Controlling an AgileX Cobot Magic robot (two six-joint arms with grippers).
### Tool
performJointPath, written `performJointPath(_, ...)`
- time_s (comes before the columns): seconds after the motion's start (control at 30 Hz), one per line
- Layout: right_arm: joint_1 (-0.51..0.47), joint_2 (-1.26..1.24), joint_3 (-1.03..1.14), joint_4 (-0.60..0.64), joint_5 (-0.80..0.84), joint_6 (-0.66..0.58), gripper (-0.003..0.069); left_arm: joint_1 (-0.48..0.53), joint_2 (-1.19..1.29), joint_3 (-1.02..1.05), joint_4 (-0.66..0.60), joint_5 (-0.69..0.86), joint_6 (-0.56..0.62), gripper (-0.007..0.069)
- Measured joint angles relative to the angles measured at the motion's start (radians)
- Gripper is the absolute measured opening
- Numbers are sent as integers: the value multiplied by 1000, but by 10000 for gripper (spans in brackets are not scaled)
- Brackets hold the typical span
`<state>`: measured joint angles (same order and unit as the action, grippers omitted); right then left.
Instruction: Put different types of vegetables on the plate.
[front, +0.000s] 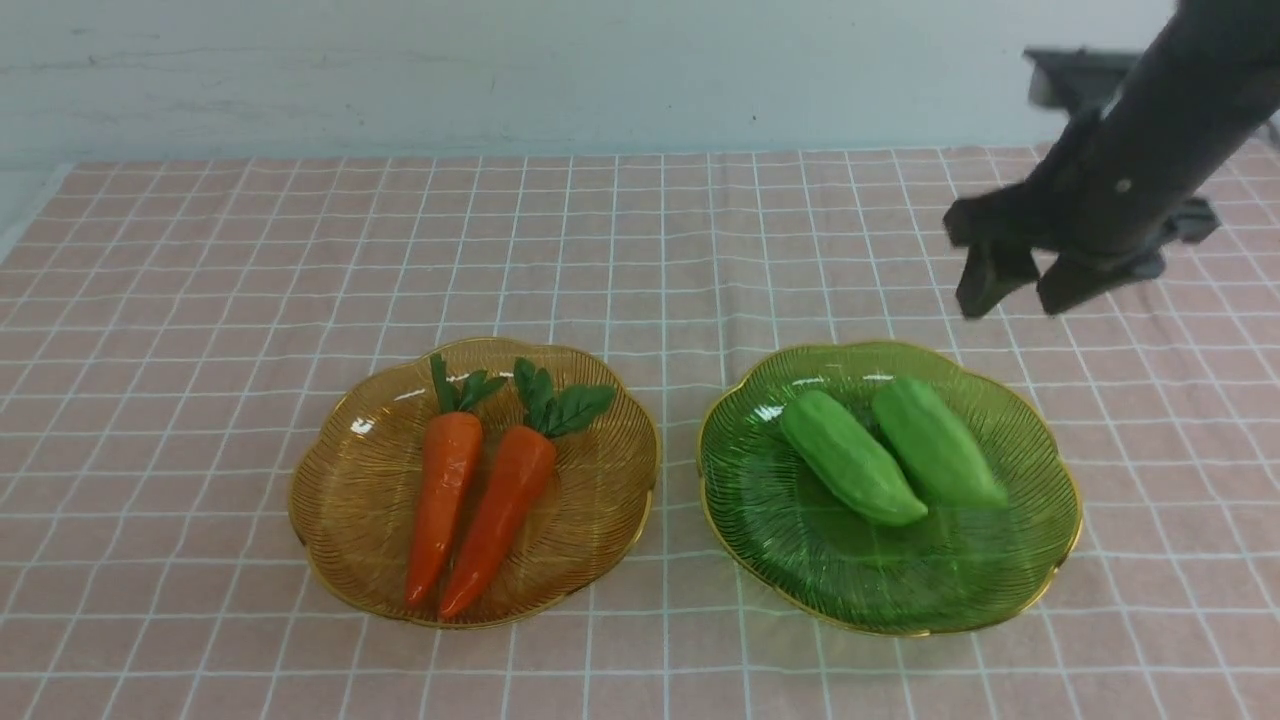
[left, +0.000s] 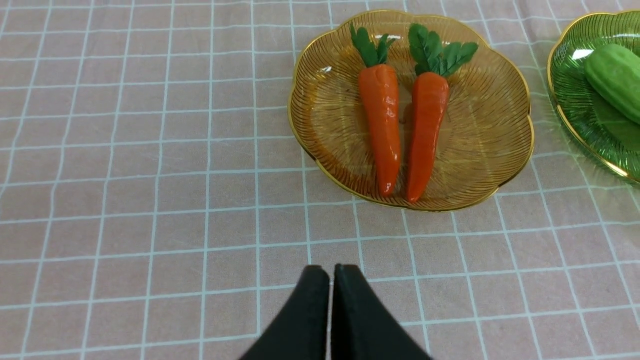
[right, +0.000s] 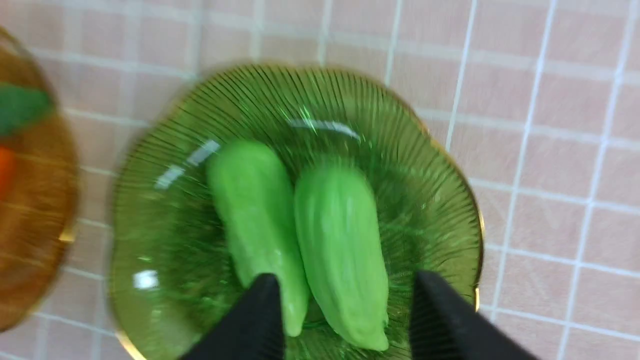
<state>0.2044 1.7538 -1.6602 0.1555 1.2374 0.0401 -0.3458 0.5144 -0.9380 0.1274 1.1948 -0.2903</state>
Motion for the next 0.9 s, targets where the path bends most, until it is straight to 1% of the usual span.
performJointPath(0.03,0,-47,0,1,0,0,321,0,0,0,0,-3,0,-3)
performJointPath(0.1,0,-170,0,1,5,-1,194,0,0,0,0,-10,0,-3)
performJointPath(0.13,0,-206,0,1,7,-2,148,0,0,0,0,-15,0,-3)
performJointPath(0.2,0,-291,0,1,10,-2,84,0,0,0,0,-34,0,-3)
performJointPath(0.27,0,-364,8,1,12,-3,38,0,0,0,0,-57,0,-3)
performJointPath(0.3,0,-452,32,0,-3,-4,7,0,0,0,0,-67,0,-3)
performJointPath(0.43,0,-659,152,-14,-142,-7,-12,0,0,1,0,-106,0,-3)
performJointPath(0.5,0,-782,254,-31,-260,-10,-15,0,0,2,0,-131,0,-3)
performJointPath(0.53,0,-896,348,-52,-378,-11,-16,0,0,3,0,-141,0,-3)
performJointPath(0.57,0,-980,417,-62,-453,-12,-16,0,0,6,0,-154,0,-3)
performJointPath(0.63,0,-1069,551,-82,-574,-12,-16,0,0,14,0,-185,0,-3)
performJointPath(0.67,0,-1213,715,-96,-757,-12,-16,0,0,21,0,-208,0,-3)
performJointPath(0.73,0,-1390,927,-104,-983,-9,-16,0,0,29,0,-243,0,-3)
performJointPath(0.8,0,-1524,1070,-107,-1113,-9,-16,0,0,37,0,-272,0,-3)
performJointPath(0.9,0,-1646,1218,-107,-1206,-7,-16,0,0,59,1,-326,0,-3)
